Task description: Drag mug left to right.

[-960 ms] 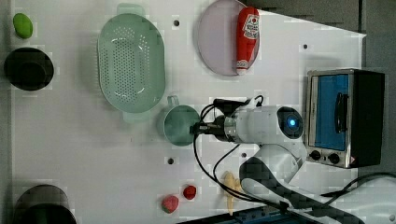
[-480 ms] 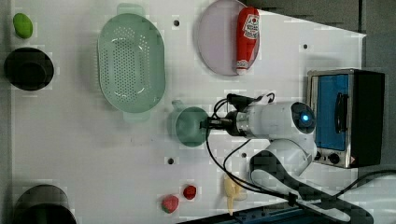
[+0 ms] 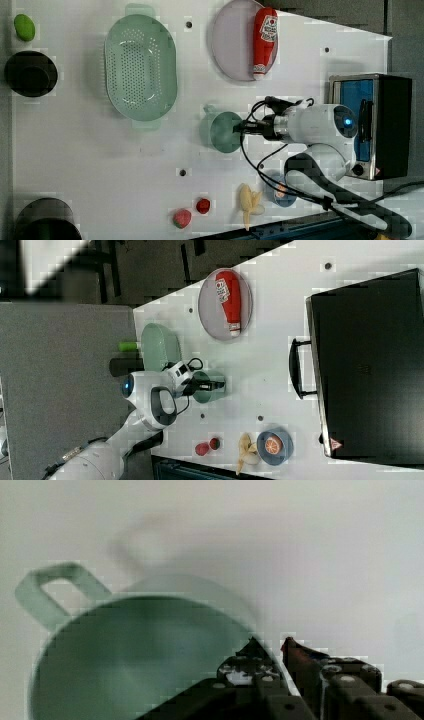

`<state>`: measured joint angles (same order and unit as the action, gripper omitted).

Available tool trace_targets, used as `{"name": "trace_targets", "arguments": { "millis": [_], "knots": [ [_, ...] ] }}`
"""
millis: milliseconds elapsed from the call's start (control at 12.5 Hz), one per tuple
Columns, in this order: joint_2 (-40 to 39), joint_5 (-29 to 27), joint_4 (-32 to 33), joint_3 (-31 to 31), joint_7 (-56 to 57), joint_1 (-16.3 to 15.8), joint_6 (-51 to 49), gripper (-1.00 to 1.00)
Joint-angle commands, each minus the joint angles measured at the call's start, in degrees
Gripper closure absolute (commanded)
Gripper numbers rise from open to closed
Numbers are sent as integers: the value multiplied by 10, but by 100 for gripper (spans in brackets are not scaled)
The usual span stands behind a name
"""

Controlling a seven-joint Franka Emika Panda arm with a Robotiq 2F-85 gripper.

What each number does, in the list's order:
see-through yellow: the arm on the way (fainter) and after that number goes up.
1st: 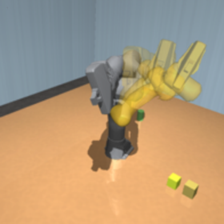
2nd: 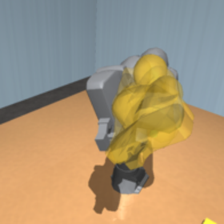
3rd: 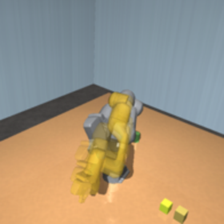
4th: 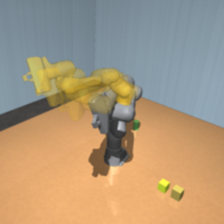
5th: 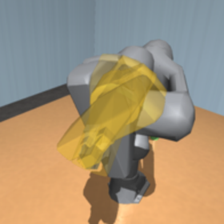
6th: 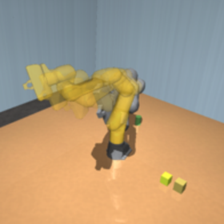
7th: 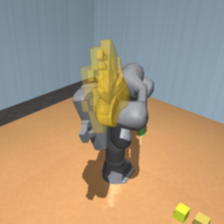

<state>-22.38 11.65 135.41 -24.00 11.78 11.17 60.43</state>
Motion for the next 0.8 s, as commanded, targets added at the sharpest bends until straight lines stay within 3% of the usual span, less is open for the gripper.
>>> {"name": "trace_targets", "arguments": {
  "millis": [80,800],
  "knots": [
    [24,0,11,15,61,21,-2,65],
    [28,0,13,38,165,70,1,65]
  ]
}}
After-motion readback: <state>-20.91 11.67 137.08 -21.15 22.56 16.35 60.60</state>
